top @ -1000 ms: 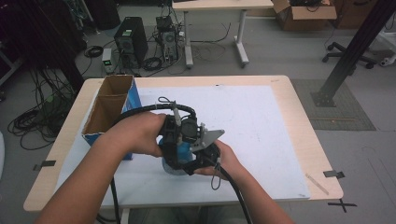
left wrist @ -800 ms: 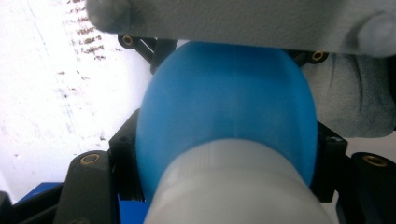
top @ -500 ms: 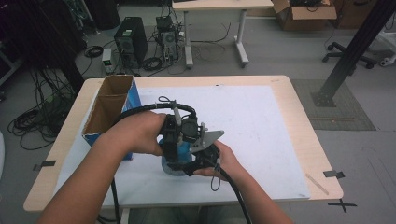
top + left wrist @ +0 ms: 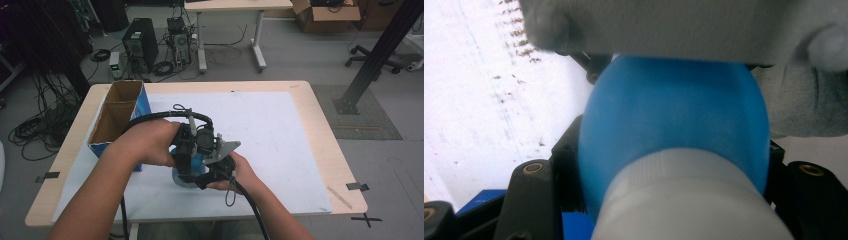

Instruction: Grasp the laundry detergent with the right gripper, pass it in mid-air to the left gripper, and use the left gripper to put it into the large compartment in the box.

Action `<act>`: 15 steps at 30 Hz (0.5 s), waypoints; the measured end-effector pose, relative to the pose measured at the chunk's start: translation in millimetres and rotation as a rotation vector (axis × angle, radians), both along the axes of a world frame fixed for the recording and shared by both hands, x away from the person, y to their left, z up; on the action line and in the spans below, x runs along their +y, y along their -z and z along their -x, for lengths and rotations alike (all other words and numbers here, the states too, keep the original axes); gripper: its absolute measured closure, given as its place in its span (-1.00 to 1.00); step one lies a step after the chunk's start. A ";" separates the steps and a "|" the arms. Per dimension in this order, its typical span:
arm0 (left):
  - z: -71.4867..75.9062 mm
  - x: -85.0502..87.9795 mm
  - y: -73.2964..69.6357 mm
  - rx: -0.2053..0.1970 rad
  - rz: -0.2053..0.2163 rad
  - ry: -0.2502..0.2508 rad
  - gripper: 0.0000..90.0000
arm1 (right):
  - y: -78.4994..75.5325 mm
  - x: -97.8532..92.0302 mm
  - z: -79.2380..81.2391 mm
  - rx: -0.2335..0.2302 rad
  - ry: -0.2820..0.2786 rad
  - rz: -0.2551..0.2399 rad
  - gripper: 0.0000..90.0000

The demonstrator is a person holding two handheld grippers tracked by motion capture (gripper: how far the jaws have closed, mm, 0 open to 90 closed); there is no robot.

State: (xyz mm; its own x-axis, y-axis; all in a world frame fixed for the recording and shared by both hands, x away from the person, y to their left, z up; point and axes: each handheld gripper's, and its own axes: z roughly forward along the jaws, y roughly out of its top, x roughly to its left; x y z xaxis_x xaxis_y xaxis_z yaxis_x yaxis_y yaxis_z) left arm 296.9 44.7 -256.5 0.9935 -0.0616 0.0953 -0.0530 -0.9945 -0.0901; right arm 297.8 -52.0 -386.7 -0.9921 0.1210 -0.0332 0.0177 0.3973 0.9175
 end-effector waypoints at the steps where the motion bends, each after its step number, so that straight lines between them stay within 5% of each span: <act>1: -0.2 -0.1 -0.6 -0.002 -0.001 0.000 -0.14 | 0.1 -0.3 -0.1 0.000 0.002 -0.004 -0.08; 15: -6.5 -1.0 -2.5 0.007 0.005 -0.007 -0.14 | 2.9 -10.6 -2.5 0.008 0.042 -0.027 -0.44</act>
